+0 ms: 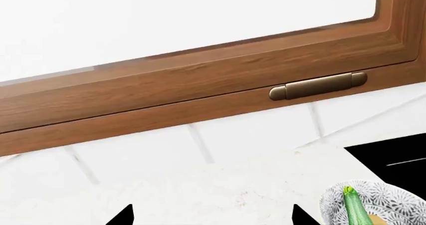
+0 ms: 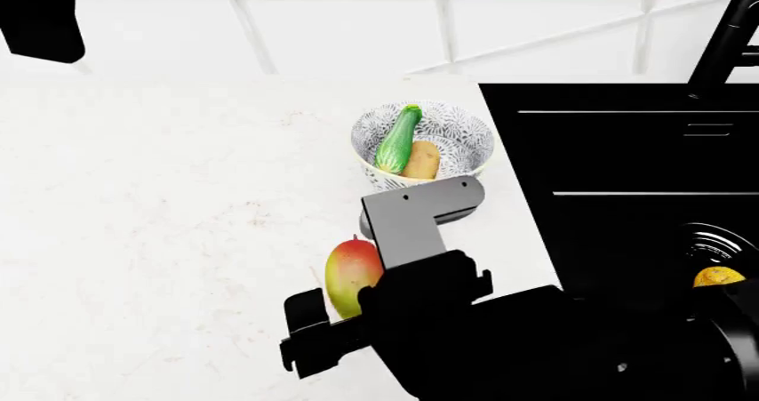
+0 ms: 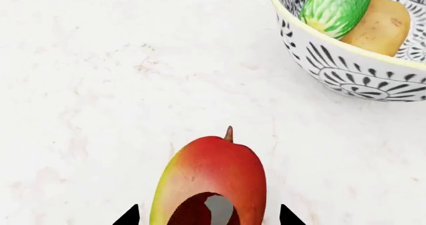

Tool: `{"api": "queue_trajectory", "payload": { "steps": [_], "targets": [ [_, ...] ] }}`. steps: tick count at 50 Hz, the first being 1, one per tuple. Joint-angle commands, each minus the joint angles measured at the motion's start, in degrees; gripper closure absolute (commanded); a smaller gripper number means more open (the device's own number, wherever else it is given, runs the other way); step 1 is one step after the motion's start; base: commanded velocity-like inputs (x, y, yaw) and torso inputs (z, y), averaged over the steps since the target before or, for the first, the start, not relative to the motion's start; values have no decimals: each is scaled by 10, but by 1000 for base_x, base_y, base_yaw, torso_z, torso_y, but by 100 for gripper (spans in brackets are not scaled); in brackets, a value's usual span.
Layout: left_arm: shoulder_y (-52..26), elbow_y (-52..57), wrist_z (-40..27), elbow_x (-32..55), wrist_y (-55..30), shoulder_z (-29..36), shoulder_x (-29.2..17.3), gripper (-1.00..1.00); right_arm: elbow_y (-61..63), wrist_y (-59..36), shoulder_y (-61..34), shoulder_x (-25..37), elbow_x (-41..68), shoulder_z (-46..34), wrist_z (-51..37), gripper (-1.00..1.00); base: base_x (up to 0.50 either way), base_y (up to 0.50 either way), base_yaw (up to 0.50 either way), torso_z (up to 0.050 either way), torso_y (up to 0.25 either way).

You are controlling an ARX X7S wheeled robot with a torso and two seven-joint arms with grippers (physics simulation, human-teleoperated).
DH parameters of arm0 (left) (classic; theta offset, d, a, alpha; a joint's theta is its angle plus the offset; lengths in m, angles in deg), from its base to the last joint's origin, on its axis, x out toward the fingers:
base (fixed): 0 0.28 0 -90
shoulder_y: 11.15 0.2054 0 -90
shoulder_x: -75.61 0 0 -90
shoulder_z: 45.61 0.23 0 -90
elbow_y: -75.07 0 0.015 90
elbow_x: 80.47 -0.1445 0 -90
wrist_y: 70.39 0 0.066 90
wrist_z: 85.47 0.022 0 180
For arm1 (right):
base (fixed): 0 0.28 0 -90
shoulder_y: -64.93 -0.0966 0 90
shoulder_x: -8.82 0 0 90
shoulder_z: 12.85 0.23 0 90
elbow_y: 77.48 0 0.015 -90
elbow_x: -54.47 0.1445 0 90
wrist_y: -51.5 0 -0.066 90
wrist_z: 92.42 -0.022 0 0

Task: There is a mixed pile of frozen fruits and vegetables on the counter. Locate all the frozen vegetables and place the items in a bowl on the counter. Take all the frozen fruits and defrost them in a running sink.

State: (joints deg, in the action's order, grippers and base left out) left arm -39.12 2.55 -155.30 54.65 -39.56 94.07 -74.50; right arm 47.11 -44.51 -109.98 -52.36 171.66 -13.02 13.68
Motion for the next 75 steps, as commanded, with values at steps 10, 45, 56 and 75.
{"api": "queue_trajectory", "payload": {
  "steps": [10, 45, 56, 75],
  "targets": [
    [3, 2, 0, 0, 1, -2, -4, -100, -27, -2, 26, -3, -19, -12, 32, -100, 0, 0, 0, 0, 0],
    [-12, -3, -9, 15, -6, -4, -9, -100, 94, -59, -192, 37, 45, 85, -41, 100, 0, 0, 0, 0, 0],
    [-19, -1, -17, 25, -7, -5, -10, -100, 133, -89, -280, 82, 81, 118, -70, 100, 0, 0, 0, 0, 0],
    [-27, -6, -22, 32, -15, -6, -12, -100, 149, -131, -319, 149, 93, 104, -102, 100, -3, -53, 0, 0, 0]
  ]
}}
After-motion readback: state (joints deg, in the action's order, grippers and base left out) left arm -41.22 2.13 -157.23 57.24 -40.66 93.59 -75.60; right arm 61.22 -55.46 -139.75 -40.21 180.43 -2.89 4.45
